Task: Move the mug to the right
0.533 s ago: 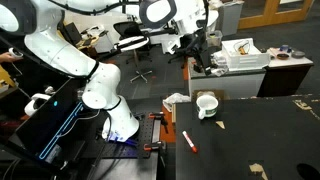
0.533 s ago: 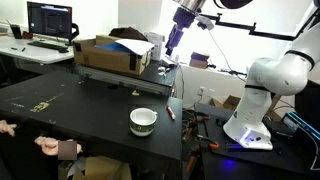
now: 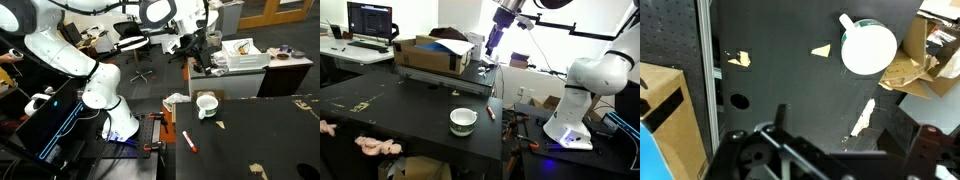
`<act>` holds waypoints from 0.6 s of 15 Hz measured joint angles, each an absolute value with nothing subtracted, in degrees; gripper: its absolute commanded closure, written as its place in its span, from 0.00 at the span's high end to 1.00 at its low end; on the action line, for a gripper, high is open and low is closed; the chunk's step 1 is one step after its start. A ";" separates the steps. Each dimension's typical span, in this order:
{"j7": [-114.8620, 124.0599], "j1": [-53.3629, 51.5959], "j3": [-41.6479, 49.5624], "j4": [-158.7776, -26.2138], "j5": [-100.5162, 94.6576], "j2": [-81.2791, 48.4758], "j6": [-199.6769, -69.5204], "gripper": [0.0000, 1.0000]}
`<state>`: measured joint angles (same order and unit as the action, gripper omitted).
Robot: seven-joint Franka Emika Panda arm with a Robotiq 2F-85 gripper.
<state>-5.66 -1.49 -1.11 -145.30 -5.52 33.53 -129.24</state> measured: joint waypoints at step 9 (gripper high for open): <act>-6.12 -1.80 -0.64 -144.80 -5.46 32.25 -136.27 1.00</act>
<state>-6.12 -1.80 -0.64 -144.80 -5.46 32.25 -136.27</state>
